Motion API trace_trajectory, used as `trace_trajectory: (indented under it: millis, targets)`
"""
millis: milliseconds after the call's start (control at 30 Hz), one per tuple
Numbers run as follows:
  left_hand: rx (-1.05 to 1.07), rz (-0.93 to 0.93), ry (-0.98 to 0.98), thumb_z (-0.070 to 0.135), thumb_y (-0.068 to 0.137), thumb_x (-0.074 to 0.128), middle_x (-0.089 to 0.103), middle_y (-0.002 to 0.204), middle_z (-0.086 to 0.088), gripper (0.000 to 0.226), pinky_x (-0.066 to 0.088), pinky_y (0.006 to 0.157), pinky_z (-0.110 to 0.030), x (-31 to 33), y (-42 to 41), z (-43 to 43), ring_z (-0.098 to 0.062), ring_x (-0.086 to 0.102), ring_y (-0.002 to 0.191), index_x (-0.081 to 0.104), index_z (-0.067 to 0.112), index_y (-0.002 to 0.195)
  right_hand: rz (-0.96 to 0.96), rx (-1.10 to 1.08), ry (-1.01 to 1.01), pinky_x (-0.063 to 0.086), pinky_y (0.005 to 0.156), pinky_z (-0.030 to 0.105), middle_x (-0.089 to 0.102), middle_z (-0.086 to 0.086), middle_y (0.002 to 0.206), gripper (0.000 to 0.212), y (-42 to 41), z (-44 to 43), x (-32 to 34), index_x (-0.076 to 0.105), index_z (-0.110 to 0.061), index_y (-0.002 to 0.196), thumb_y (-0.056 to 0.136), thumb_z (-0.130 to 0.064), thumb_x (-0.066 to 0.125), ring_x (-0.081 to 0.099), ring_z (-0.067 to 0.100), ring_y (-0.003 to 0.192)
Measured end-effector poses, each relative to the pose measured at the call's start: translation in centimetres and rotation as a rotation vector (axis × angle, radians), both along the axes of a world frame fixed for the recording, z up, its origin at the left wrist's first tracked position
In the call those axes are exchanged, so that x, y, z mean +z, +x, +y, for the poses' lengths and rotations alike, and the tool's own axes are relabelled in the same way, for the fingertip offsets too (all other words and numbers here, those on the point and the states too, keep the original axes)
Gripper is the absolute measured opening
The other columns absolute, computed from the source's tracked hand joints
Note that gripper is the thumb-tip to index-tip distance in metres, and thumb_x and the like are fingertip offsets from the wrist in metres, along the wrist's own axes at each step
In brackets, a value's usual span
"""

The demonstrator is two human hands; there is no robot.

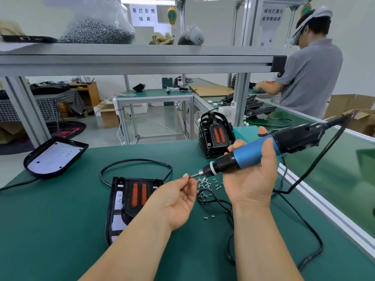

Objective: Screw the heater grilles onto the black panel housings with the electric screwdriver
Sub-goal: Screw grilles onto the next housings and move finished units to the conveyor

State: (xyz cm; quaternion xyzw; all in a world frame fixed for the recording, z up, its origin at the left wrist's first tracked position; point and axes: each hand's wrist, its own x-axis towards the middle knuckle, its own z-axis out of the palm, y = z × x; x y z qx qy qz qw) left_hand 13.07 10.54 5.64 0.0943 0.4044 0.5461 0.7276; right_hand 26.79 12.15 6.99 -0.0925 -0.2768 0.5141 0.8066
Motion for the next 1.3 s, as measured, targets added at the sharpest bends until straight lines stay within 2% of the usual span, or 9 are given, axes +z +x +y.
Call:
trace_trajectory:
  millis: [200, 400, 700, 800, 867, 1000, 1133, 1233, 1300]
  targets:
    - [0.058, -0.041, -0.008, 0.002, 0.096, 0.057, 0.062, 0.051, -0.01, 0.013, 0.051, 0.04, -0.019, -0.3, -1.2, 0.7, -0.014, 0.063, 0.043, 0.058, -0.002, 0.084, -0.239, -0.041, 0.058, 0.055, 0.082, 0.047, 0.068, 0.009, 0.066, 0.02, 0.1, -0.3, 0.3, 0.056, -0.02, 0.104, 0.086, -0.016, 0.062, 0.069, 0.028, 0.071]
    - [0.071, -0.146, -0.005, 0.006, 0.096, 0.059, 0.061, 0.052, -0.009, 0.017, 0.053, 0.042, -0.019, -0.5, 0.1, 0.4, -0.013, 0.062, 0.044, 0.059, -0.002, 0.081, -0.057, -0.126, 0.01, 0.056, 0.085, 0.041, 0.069, 0.004, 0.077, 0.034, -0.7, -0.5, 0.4, 0.059, -0.029, 0.115, 0.083, -0.019, 0.065, 0.07, 0.027, 0.083]
    - [0.021, -0.126, 0.061, 0.008, 0.091, 0.066, 0.066, 0.06, -0.009, 0.013, 0.057, 0.051, -0.019, 0.0, 1.6, -0.7, -0.013, 0.066, 0.051, 0.063, -0.002, 0.082, 0.223, -0.114, -0.132, 0.05, 0.073, 0.032, 0.049, -0.002, 0.065, 0.015, 0.1, 0.2, -0.6, 0.064, -0.027, 0.078, 0.089, -0.016, 0.067, 0.049, 0.016, 0.06]
    - [-0.16, 0.144, 0.111, 0.009, 0.086, 0.072, 0.07, 0.069, -0.008, 0.011, 0.059, 0.057, -0.02, 0.0, 0.5, -2.2, -0.014, 0.069, 0.06, 0.068, 0.0, 0.089, 0.258, -0.119, -0.179, 0.052, 0.072, 0.032, 0.05, -0.003, 0.064, 0.018, 0.1, 0.3, -0.8, 0.064, -0.027, 0.074, 0.089, -0.017, 0.067, 0.049, 0.015, 0.058]
    - [-0.235, 0.556, 0.222, 0.015, 0.083, 0.076, 0.073, 0.075, 0.002, 0.02, 0.054, 0.054, -0.016, 0.0, -2.1, -3.0, -0.005, 0.068, 0.062, 0.07, 0.009, 0.101, 0.27, -0.11, -0.187, 0.053, 0.073, 0.032, 0.05, -0.003, 0.065, 0.015, 0.0, 0.4, -1.0, 0.063, -0.026, 0.077, 0.088, -0.018, 0.068, 0.05, 0.015, 0.058]
    - [0.196, 1.357, 0.294, 0.031, 0.082, 0.078, 0.069, 0.093, 0.005, 0.047, 0.046, 0.069, -0.023, 0.9, -10.7, -3.1, -0.01, 0.063, 0.078, 0.061, 0.021, 0.123, 0.239, -0.101, -0.184, 0.053, 0.071, 0.031, 0.05, -0.003, 0.064, 0.016, -0.8, 0.4, -1.0, 0.064, -0.026, 0.075, 0.087, -0.016, 0.068, 0.049, 0.015, 0.058]
    - [-0.064, 1.186, 0.025, 0.048, 0.069, 0.082, 0.06, 0.133, -0.015, 0.089, 0.04, 0.104, -0.041, -0.4, -14.1, -3.2, -0.032, 0.058, 0.119, 0.049, 0.007, 0.14, 0.167, -0.056, -0.172, 0.053, 0.071, 0.031, 0.049, -0.002, 0.066, 0.016, -2.4, 0.2, -0.9, 0.065, -0.027, 0.075, 0.085, -0.015, 0.068, 0.049, 0.016, 0.06]
    - [-0.265, 0.858, 0.064, 0.031, 0.061, 0.081, 0.075, 0.101, -0.02, 0.053, 0.052, 0.095, -0.045, -1.3, -13.1, -3.3, -0.034, 0.074, 0.09, 0.073, 0.002, 0.105, 0.122, -0.044, -0.15, 0.052, 0.071, 0.032, 0.047, -0.002, 0.068, 0.014, -3.2, 0.0, -0.9, 0.061, -0.026, 0.082, 0.085, -0.014, 0.068, 0.048, 0.016, 0.061]
    - [-0.271, 0.776, 0.128, 0.012, 0.07, 0.076, 0.076, 0.098, -0.02, 0.038, 0.056, 0.087, -0.045, -1.8, -12.4, -3.0, -0.033, 0.075, 0.084, 0.072, 0.002, 0.106, 0.096, -0.049, -0.143, 0.052, 0.071, 0.032, 0.047, -0.001, 0.068, 0.014, -3.5, -0.2, -0.8, 0.06, -0.026, 0.085, 0.084, -0.015, 0.068, 0.047, 0.016, 0.061]
